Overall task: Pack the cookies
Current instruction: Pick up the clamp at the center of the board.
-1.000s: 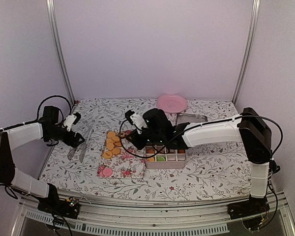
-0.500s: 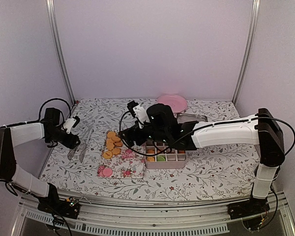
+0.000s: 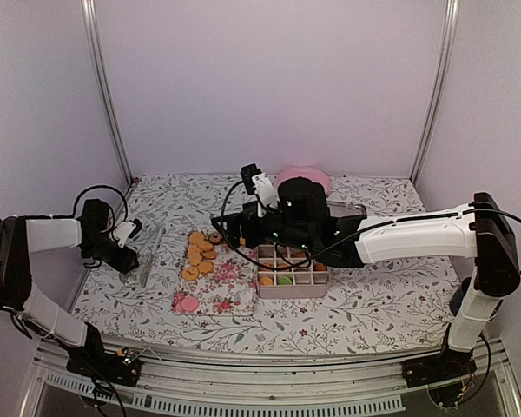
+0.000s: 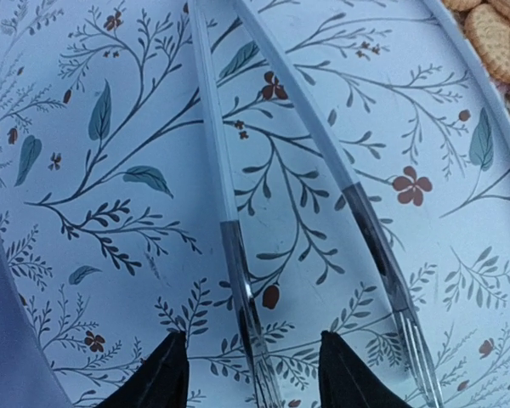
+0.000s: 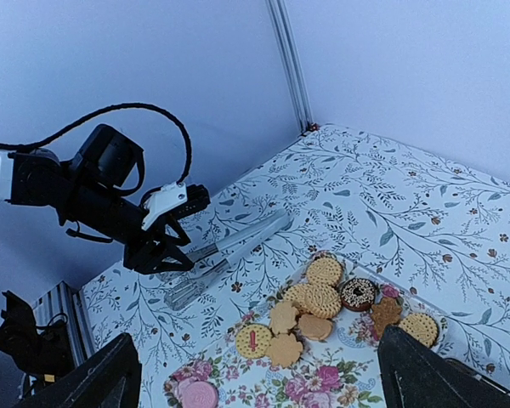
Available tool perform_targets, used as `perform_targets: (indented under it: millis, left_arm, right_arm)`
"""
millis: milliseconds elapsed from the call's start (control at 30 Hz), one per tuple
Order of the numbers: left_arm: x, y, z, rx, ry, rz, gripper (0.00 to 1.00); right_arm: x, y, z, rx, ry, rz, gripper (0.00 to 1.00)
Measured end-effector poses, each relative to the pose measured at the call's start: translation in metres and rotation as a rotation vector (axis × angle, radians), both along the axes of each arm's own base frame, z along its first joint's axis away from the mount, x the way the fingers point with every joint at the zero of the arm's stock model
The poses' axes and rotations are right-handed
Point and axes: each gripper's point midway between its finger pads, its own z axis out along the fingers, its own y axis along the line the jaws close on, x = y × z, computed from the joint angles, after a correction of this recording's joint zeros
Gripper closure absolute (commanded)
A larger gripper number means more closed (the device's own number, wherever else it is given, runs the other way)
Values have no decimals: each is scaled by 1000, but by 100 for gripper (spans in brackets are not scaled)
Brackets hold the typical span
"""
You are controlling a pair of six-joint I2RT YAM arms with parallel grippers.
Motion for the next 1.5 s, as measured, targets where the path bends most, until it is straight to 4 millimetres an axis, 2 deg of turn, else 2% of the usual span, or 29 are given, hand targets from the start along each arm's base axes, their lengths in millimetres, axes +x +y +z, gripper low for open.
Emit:
perform_targets:
  millis: [200, 267, 600, 767, 1067, 1167, 1233, 1300, 1400, 1500]
  left_arm:
    - [-5, 4, -13, 5, 48, 2, 76]
    - [-7, 4, -16, 0, 63, 1, 81]
    - [-13, -3, -19, -34, 85, -17, 86]
    - [-19, -6, -24, -46, 102, -21, 100]
    - [-29, -15, -16, -93, 117, -54, 100]
    - [-27, -24, 5, -137, 95, -74, 100]
    - [-20, -32, 30, -177, 46, -99, 100]
    - [-12, -41, 59, -214, -22, -130, 100]
    - [-6, -64, 115, -303, -145, -216, 100]
    - [-14, -92, 161, -396, -239, -332, 100]
  right_arm:
    - [-4, 2, -2, -1, 23, 23, 1]
    - [-4, 3, -2, -2, 29, 25, 1]
    - [-4, 1, -7, -22, 44, 29, 1]
    - [-4, 1, -8, -24, 58, 42, 1]
    - [-6, 4, -4, -8, 74, 63, 0]
    - [-7, 5, -4, 0, 86, 82, 1]
    - [-8, 6, -2, 12, 103, 111, 1]
    - [-8, 7, 1, 32, 125, 147, 1]
    - [-7, 7, 9, 82, 158, 229, 1]
    - [-10, 10, 13, 127, 182, 326, 1]
